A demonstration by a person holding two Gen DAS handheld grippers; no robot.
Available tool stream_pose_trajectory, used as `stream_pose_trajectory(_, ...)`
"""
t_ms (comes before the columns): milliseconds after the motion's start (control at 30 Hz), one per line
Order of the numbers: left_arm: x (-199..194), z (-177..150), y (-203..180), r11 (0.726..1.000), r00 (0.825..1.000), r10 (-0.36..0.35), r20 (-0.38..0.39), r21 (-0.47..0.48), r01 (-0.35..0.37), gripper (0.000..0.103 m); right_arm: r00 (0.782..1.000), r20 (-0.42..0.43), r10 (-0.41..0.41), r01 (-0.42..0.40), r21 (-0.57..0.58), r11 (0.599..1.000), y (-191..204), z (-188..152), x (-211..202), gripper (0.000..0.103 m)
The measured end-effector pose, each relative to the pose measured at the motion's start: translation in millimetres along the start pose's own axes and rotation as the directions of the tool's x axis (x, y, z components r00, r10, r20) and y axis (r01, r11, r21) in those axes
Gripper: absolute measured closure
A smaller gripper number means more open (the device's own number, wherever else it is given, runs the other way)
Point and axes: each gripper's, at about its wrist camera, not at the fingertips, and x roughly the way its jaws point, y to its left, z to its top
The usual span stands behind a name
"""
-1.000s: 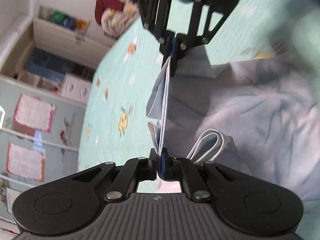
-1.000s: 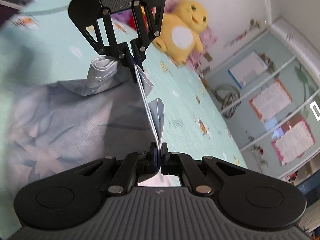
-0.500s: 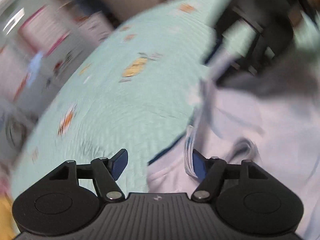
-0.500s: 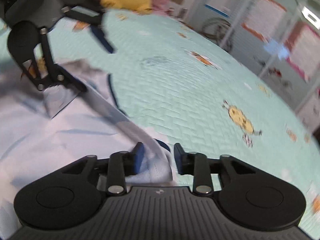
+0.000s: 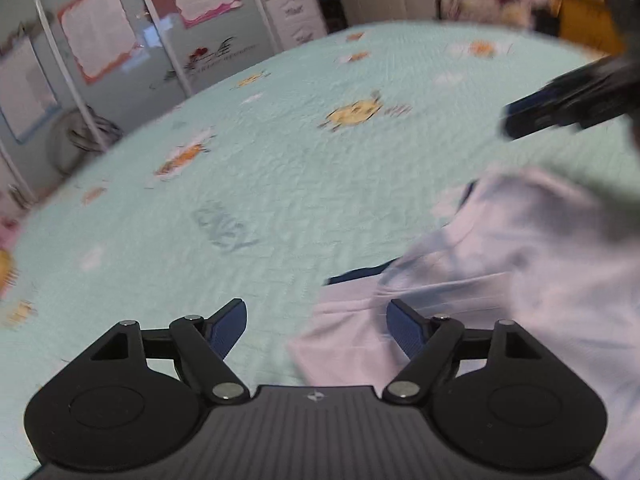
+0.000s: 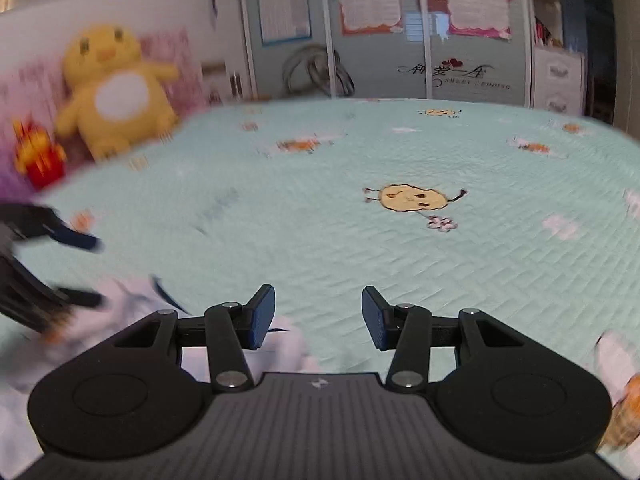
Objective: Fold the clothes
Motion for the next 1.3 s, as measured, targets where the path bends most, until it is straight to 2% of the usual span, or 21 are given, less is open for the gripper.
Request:
stream_pose_trajectory(33, -4.4, 2.4, 2.1, 1.0, 1.0, 0.003, 0.017, -0.024, -0.003, 0.022, 1.0, -0.013, 0.024, -0.023, 0.042, 0.999, -2.5, -2.9, -0.1, 0.055)
stream_pose_trajectory(100, -21.2, -1.9, 19.8, 0.988, 0.996, -0.044, 0.072, -0.145, 0.054, 0.022, 0.998, -0.042, 0.056, -0.051, 0.126, 0.991, -7.7, -11.1, 3.1, 0.056)
stream_pose_trajectory(133, -27.9, -5.1, 28.9, 0.971, 0.993, -0.062, 0.096, -0.225, 0.083, 0.022, 0.997, -0.053, 0.061, -0.052, 0.162, 0.985, -9.8, -14.7, 4.7, 0.056)
stream_pose_trajectory(167, -34.9, -10.2, 37.8, 0.943, 0.99, -0.074, 0.118, -0.315, 0.108, 0.023, 0.996, -0.064, 0.067, -0.053, 0.198, 0.979, -11.9, -18.4, 6.4, 0.057)
stream_pose_trajectory(233, -47.7, -22.0, 43.3, 0.884, 0.979, -0.114, 0.17, -0.432, 0.178, 0.025, 0.993, -0.081, 0.085, -0.06, 0.264, 0.963, -14.4, -26.7, 8.4, 0.057)
stream_pose_trajectory(267, -54.2, -25.9, 36.1, 0.884, 0.973, -0.131, 0.188, -0.423, 0.201, 0.025, 0.992, -0.085, 0.093, -0.066, 0.285, 0.956, -13.0, -31.9, 6.5, 0.057)
stream_pose_trajectory(333, -66.0, -32.7, 12.4, 0.912, 0.965, -0.161, 0.207, -0.343, 0.226, 0.025, 0.991, -0.096, 0.097, -0.065, 0.291, 0.954, -10.3, -38.3, 6.6, 0.057)
stream_pose_trajectory(400, -68.9, -39.1, -16.6, 0.939, 0.964, -0.188, 0.189, -0.255, 0.233, 0.024, 0.991, -0.102, 0.081, -0.051, 0.268, 0.962, -7.0, -41.2, 9.6, 0.063)
stream_pose_trajectory(500, -61.2, -42.6, -53.5, 0.96, 0.962, -0.214, 0.168, -0.143, 0.239, 0.024, 0.994, -0.098, 0.058, -0.033, 0.243, 0.969, -3.2, -41.9, 13.1, 0.073)
stream_pose_trajectory(633, -49.4, -38.9, -79.7, 0.984, 0.971, -0.161, 0.176, -0.049, 0.172, 0.024, 0.995, -0.089, 0.044, -0.024, 0.224, 0.974, 0.2, -41.7, 13.6, 0.088)
stream_pose_trajectory(700, -35.9, -34.3, -78.4, 0.987, 0.977, -0.142, 0.16, -0.058, 0.153, 0.026, 0.996, -0.085, 0.037, -0.018, 0.216, 0.976, 1.8, -41.7, 13.7, 0.094)
stream_pose_trajectory(800, -29.4, -31.0, -68.5, 0.976, 0.974, -0.155, 0.164, -0.13, 0.177, 0.033, 0.996, -0.081, 0.031, -0.013, 0.209, 0.978, 3.8, -42.3, 14.0, 0.1)
stream_pose_trajectory(833, -28.0, -30.6, -64.1, 0.969, 0.972, -0.165, 0.168, -0.158, 0.192, 0.042, 0.996, -0.079, 0.031, -0.014, 0.207, 0.978, 4.3, -42.6, 14.1, 0.102)
stream_pose_trajectory(900, -23.5, -30.4, -53.9, 0.953, 0.971, -0.179, 0.161, -0.218, 0.212, 0.075, 0.997, -0.071, 0.027, -0.012, 0.204, 0.979, 5.3, -43.0, 13.5, 0.102)
stream_pose_trajectory(933, -21.1, -30.4, -48.6, 0.943, 0.97, -0.186, 0.157, -0.248, 0.221, 0.099, 0.998, -0.065, 0.023, -0.009, 0.203, 0.979, 5.8, -43.3, 12.6, 0.103)
stream_pose_trajectory(1033, -33.7, -29.9, -30.1, 0.924, 0.961, -0.164, 0.221, -0.307, 0.228, 0.099, 1.0, -0.02, 0.011, -0.007, 0.195, 0.981, 7.2, -41.2, 2.8, 0.103)
stream_pose_trajectory(1133, -45.9, -28.7, -7.1, 0.922, 0.954, -0.08, 0.288, -0.343, 0.181, 0.099, 0.999, 0.048, -0.004, -0.006, 0.2, 0.98, 2.3, -34.6, -15.2, 0.103)
stream_pose_trajectory(1200, -32.0, -31.7, 4.2, 0.923, 0.971, -0.034, 0.238, -0.365, 0.122, 0.099, 0.998, 0.057, -0.029, 0.017, 0.208, 0.978, -5.0, -31.8, -19.1, 0.103)
stream_pose_trajectory(1267, -6.1, -37.0, 10.7, 0.931, 0.99, -0.009, 0.144, -0.361, 0.061, 0.098, 0.999, 0.02, -0.046, 0.04, 0.221, 0.974, -12.6, -36.4, -9.1, 0.103)
stream_pose_trajectory(1300, 2.6, -40.9, 13.3, 0.927, 0.993, -0.013, 0.12, -0.371, 0.057, 0.098, 0.999, -0.001, -0.053, 0.052, 0.229, 0.972, -16.4, -39.1, -3.4, 0.103)
